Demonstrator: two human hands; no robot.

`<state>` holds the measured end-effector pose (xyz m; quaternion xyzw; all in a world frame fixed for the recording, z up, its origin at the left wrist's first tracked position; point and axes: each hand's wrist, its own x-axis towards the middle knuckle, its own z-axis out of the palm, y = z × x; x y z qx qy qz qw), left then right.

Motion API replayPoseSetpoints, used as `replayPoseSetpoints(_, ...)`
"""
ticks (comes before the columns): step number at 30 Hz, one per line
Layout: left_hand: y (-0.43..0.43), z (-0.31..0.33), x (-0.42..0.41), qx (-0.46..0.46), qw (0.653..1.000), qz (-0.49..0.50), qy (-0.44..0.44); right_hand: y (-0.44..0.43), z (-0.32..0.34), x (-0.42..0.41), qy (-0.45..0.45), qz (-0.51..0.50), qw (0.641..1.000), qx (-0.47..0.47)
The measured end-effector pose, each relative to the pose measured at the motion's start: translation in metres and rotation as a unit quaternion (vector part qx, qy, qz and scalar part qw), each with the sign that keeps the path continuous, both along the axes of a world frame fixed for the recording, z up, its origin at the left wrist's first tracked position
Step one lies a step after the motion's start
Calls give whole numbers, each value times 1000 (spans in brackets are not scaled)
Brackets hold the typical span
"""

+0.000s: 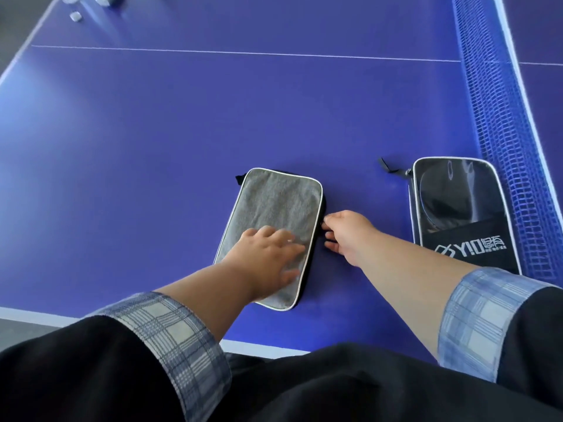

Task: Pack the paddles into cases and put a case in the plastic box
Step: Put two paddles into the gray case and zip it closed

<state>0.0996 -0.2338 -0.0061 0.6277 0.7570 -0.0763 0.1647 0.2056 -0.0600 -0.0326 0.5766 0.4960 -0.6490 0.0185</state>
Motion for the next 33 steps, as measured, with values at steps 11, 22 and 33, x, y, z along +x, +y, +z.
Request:
replayPoseSetpoints(11, 29, -34, -45, -1, 1000, -10, -15, 15, -2, -30, -91, -92, 989, -75)
replayPoseSetpoints(22, 29, -44, -50, 36, 997, -16, -64, 58, 5, -80, -194, -58, 978, 41)
replayPoseSetpoints(33, 28, -43, -50, 47, 996, -17, -76, 58, 20, -153, -332, 317, 844, 278)
